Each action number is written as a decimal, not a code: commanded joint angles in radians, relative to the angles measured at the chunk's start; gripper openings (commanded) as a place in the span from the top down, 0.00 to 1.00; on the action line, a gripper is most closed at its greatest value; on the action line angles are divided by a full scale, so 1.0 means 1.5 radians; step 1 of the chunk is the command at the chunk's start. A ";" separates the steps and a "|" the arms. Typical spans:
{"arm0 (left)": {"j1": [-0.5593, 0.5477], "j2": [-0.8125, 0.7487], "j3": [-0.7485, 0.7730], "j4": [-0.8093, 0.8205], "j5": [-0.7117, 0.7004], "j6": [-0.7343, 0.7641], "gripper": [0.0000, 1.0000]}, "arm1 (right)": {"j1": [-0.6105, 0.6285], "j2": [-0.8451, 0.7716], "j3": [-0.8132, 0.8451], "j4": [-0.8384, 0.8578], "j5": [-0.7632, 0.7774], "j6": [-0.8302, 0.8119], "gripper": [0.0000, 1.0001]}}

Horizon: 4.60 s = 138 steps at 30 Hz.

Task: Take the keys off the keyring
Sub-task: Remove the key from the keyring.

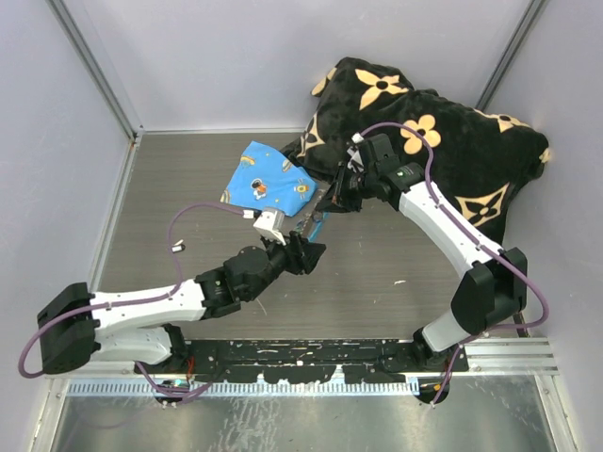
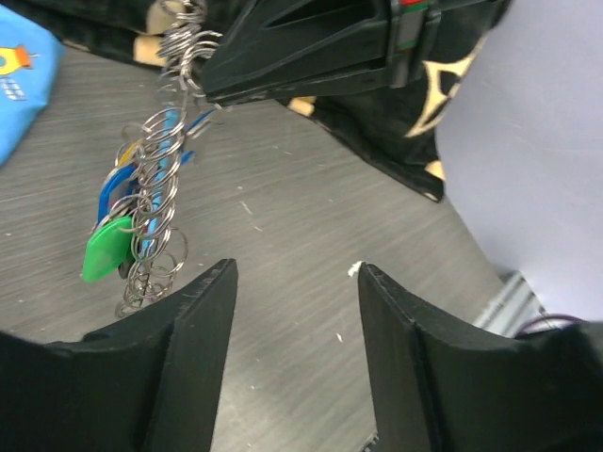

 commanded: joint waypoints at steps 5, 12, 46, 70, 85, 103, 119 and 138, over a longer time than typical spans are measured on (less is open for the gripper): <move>0.006 0.104 0.008 0.154 -0.133 -0.008 0.39 | -0.008 0.019 0.029 0.073 -0.035 0.103 0.99; 0.065 0.188 0.002 0.280 -0.133 -0.009 0.44 | -0.009 0.023 0.029 0.085 -0.030 0.131 0.99; 0.102 0.247 0.162 0.082 -0.257 -0.005 0.63 | -0.008 0.047 0.032 0.111 -0.035 0.171 0.99; 0.140 0.195 0.105 0.113 -0.142 0.021 0.84 | -0.018 0.045 0.015 0.123 -0.036 0.161 0.99; 0.150 0.226 0.048 0.313 0.038 0.114 0.59 | -0.020 0.042 0.003 0.135 -0.052 0.171 0.99; 0.151 0.260 0.117 0.221 -0.062 0.104 0.73 | -0.021 0.042 0.003 0.140 -0.067 0.178 0.99; 0.161 0.263 0.136 0.213 -0.060 0.118 1.00 | -0.020 0.041 -0.002 0.143 -0.068 0.180 0.99; 0.185 0.238 0.099 0.157 -0.090 0.108 1.00 | -0.026 0.038 -0.016 0.144 -0.069 0.163 0.99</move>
